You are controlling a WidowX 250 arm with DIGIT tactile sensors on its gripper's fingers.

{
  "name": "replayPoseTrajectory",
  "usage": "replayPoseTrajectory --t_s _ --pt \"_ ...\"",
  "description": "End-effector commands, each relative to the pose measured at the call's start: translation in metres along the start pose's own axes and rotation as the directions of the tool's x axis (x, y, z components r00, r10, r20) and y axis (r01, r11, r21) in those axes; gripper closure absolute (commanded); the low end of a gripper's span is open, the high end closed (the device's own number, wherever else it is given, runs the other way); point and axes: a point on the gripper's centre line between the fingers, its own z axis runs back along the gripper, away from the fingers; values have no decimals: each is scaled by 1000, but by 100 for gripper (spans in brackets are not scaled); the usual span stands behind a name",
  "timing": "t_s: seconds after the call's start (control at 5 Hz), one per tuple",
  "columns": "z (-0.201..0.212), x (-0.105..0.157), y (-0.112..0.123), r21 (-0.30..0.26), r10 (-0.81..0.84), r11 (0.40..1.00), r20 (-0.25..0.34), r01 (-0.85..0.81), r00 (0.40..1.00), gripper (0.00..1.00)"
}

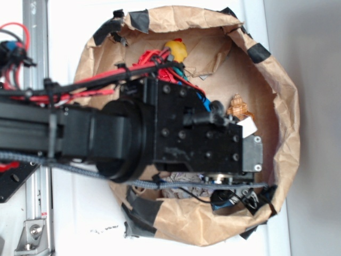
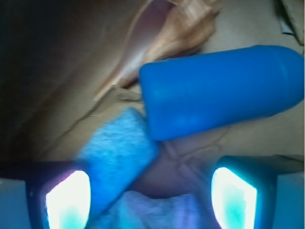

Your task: Grab the blue sponge.

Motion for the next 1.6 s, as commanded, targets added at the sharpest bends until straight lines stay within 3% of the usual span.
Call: replayPoseTrajectory --t_s 0.0,0.4,0.6,0.8,1.0,1.2,1.4 --pt "8 4 -25 -117 116 986 -55 -121 992 0" --pt "-19 3 -35 -47 164 985 -67 -167 984 0" --pt "-18 4 -28 5 173 985 -62 -173 983 100" --pt "-5 0 -14 70 100 993 -58 -95 993 100" --pt "17 4 2 161 -114 979 -101 129 988 100" --pt "55 17 14 224 -354 900 -128 374 927 100" --pt "99 9 17 321 -573 745 -142 585 808 100"
